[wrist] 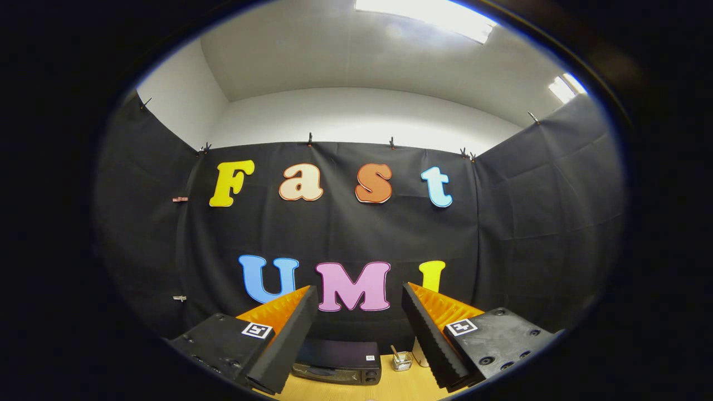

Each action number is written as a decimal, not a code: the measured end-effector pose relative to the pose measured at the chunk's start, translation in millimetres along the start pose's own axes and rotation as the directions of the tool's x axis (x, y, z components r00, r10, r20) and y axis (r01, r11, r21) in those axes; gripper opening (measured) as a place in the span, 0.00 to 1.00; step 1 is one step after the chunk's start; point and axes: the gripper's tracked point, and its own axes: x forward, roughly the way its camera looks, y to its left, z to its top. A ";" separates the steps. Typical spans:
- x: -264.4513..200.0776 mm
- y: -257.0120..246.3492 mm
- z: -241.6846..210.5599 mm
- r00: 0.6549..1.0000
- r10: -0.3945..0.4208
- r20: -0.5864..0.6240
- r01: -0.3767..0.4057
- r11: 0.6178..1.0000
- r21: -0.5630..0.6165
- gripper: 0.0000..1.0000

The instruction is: Open the toaster oven, put the food inside, and close the toaster oven door.

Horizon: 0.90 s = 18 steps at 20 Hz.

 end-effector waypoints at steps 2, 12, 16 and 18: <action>5.0 -0.3 -3.9 1.000 0.005 -0.004 -0.005 1.000 -0.010 0.97; 67.5 37.8 -57.9 0.992 0.121 -0.038 -0.122 0.992 -0.017 0.97; 98.1 56.9 -96.1 0.982 0.182 -0.058 -0.181 0.983 0.023 0.97; 114.2 58.0 -123.7 0.980 0.179 -0.085 -0.175 0.983 0.045 0.97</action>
